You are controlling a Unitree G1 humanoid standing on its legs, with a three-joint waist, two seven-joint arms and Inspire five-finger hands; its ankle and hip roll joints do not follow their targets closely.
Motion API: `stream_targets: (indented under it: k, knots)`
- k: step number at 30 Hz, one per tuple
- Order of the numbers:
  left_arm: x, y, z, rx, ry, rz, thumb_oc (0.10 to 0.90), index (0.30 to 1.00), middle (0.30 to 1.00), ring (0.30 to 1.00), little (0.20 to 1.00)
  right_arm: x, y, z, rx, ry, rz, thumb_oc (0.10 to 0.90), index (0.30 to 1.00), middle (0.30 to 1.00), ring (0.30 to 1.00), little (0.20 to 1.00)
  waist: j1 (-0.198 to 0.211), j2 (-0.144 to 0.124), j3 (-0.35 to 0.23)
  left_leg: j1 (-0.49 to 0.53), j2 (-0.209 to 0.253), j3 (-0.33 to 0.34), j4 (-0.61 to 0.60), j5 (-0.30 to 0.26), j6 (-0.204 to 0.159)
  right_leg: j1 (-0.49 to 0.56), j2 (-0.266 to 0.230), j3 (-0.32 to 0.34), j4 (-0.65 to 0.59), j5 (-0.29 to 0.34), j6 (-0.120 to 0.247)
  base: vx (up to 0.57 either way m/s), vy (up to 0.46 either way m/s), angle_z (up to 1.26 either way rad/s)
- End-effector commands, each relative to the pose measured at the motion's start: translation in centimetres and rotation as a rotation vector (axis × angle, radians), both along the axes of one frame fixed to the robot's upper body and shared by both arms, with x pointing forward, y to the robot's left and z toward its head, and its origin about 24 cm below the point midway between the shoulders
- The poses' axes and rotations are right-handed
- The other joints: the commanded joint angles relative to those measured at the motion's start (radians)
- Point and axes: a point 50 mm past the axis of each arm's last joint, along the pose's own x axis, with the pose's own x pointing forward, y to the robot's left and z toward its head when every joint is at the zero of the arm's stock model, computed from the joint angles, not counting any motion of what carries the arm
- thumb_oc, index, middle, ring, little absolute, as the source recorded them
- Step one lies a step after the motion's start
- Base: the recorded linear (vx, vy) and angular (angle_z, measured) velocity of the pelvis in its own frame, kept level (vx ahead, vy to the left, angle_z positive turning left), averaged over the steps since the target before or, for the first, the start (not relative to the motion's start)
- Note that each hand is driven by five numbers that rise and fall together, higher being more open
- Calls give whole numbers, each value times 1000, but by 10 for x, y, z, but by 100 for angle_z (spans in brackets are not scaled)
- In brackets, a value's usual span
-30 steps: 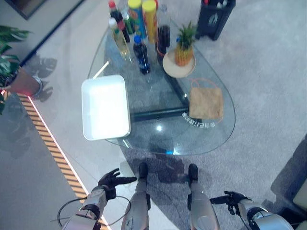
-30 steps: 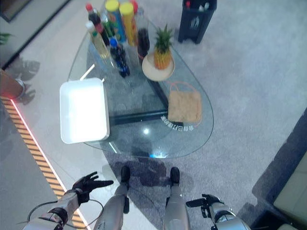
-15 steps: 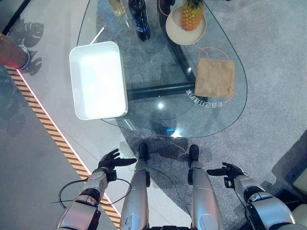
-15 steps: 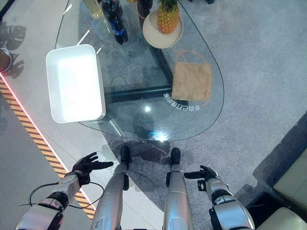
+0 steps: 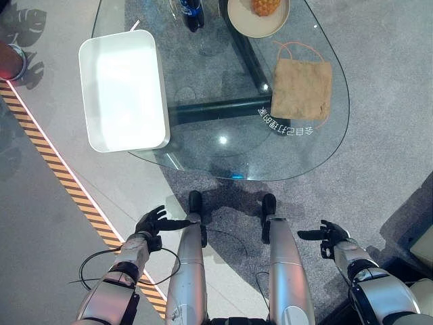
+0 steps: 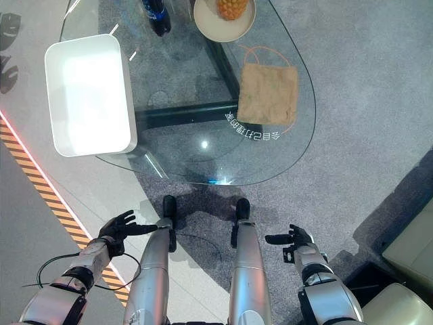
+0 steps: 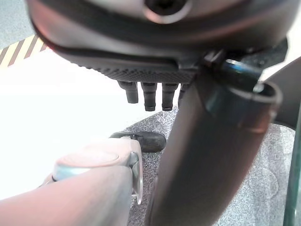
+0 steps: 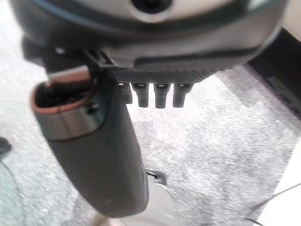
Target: Wipe the table with a cloth and put it in the basket.
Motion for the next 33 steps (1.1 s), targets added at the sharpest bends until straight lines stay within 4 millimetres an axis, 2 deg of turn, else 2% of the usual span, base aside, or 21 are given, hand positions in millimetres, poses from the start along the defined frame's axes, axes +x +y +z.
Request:
stream_targets:
  k: [1,2,4,5,8,10,14,17,18,23,25,26,30,33]
  knots:
    - [-20,36,-1,51,15,90,800,900,900,900,900,-14,-48,19,-86,-79,-204,800,900,900,900,900,5,-24,-29,-38,-109,41,66,-43,96,-1,88,-67,-36,32,-63,0,0,0]
    - [-22,40,0,55,12,95,800,900,900,900,900,-11,-60,31,-99,-133,-260,800,900,900,900,900,4,-25,-26,-38,-108,42,65,-43,96,-1,89,-65,-40,37,-62,5,-36,2]
    - [-21,42,1,65,7,91,800,900,900,900,900,-7,-70,46,-119,-198,-306,800,900,900,900,900,4,-27,-22,-38,-110,44,61,-43,98,1,90,-64,-49,42,-61,-2,-48,2]
    - [-20,45,4,71,-1,94,800,900,900,900,900,0,-81,65,-153,-276,-341,800,900,900,900,900,5,-31,-19,-41,-109,46,54,-40,98,-2,91,-65,-60,49,-60,-14,-42,3]
    - [-19,49,7,80,-3,96,800,900,900,900,900,11,-96,100,-206,-417,-391,800,900,900,900,900,6,-36,-14,-40,-110,46,42,-38,99,0,88,-70,-78,59,-57,-8,-36,1]
    - [-19,51,8,84,-3,95,800,900,900,900,900,18,-100,118,-240,-489,-393,800,900,900,900,900,7,-38,-12,-42,-109,46,39,-38,98,0,86,-72,-85,64,-56,0,-16,0]
    - [-17,51,10,81,-7,89,800,900,900,900,900,38,-106,178,-335,-671,-387,800,900,900,900,900,12,-38,-7,-51,-110,45,29,-33,97,-7,79,-83,-99,70,-55,0,0,0]
    - [-17,49,9,76,-7,87,800,900,900,900,900,49,-103,212,-396,-755,-367,800,900,900,900,900,14,-33,-3,-54,-111,44,23,-30,96,-12,76,-85,-104,74,-54,25,41,2]
    - [-17,49,9,71,-11,88,800,900,900,900,900,54,-101,233,-433,-807,-356,800,900,900,900,900,17,-31,-2,-55,-111,44,17,-28,96,-13,75,-86,-111,76,-54,27,55,1]
    - [-15,46,10,60,-24,91,800,900,900,900,900,72,-79,292,-555,-952,-278,800,900,900,900,900,23,-26,2,-57,-117,41,-7,-16,94,-15,73,-89,-136,81,-55,20,46,-3]
    - [-12,43,11,59,-30,86,800,900,900,900,900,78,-66,314,-615,-998,-235,800,900,900,900,900,26,-23,4,-58,-120,39,-17,-11,94,-16,72,-90,-145,84,-54,0,0,0]
    - [-10,41,12,58,-35,84,800,900,900,900,900,83,-52,334,-683,-1034,-182,800,900,900,900,900,30,-23,5,-60,-122,39,-25,-7,94,-18,71,-93,-153,85,-55,0,0,0]
    - [-7,39,13,58,-41,78,800,900,900,900,900,90,-29,363,-812,-1064,-94,800,900,900,900,900,36,-22,5,-65,-124,34,-32,-3,92,-20,67,-98,-160,85,-55,0,0,0]
    - [-6,36,14,52,-47,67,800,900,900,900,900,96,1,392,-975,-1064,34,800,900,900,900,900,47,-17,5,-71,-129,30,-41,4,92,-26,64,-103,-170,86,-59,16,22,0]
